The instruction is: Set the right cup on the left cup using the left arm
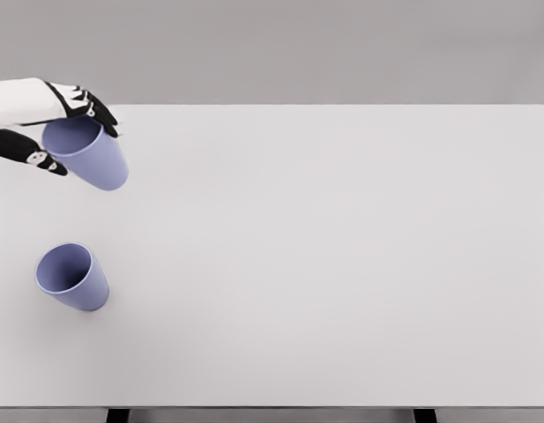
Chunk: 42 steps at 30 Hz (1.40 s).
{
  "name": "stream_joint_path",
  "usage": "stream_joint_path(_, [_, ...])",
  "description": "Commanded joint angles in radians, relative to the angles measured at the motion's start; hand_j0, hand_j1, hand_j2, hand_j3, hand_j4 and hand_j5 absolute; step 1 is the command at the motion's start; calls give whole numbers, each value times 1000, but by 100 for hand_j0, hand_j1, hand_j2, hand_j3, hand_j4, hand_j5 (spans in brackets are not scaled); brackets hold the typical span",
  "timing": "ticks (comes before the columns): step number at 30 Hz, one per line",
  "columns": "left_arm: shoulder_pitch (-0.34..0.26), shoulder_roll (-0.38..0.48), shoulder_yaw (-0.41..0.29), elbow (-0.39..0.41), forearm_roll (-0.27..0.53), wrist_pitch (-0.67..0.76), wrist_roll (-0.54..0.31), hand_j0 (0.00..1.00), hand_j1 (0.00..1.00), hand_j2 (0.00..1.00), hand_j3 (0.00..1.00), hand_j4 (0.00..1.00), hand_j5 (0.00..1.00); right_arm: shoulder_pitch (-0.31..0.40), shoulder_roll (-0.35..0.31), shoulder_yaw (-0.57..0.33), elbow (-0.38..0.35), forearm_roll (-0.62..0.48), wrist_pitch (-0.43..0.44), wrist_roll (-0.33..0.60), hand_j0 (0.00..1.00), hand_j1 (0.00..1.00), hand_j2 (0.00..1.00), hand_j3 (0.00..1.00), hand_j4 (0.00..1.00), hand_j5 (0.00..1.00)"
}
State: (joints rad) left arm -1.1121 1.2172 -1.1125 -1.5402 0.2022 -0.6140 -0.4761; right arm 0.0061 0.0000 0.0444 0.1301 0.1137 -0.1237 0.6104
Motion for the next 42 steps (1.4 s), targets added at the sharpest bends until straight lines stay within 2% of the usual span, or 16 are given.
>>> stream_joint_path(1, [0, 68, 2, -60, 34, 3, 1, 51, 51, 51, 51, 51, 51, 0, 0, 0, 0, 1, -1, 0, 100, 100, 100, 100, 100, 100])
stream_joint_path(17, [3, 292, 3, -219, 57, 3, 1, 52, 52, 52, 52, 52, 52, 0, 0, 0, 0, 1, -1, 0, 100, 100, 100, 100, 100, 100])
stream_joint_path(23, [49, 297, 3, -222, 55, 3, -18, 52, 52, 52, 52, 52, 52, 0, 0, 0, 0, 1, -1, 0, 100, 100, 100, 100, 100, 100])
stream_joint_path(42, [81, 314, 5, -224, 55, 3, -18, 52, 52, 52, 52, 52, 52, 0, 0, 0, 0, 1, -1, 0, 100, 100, 100, 100, 100, 100])
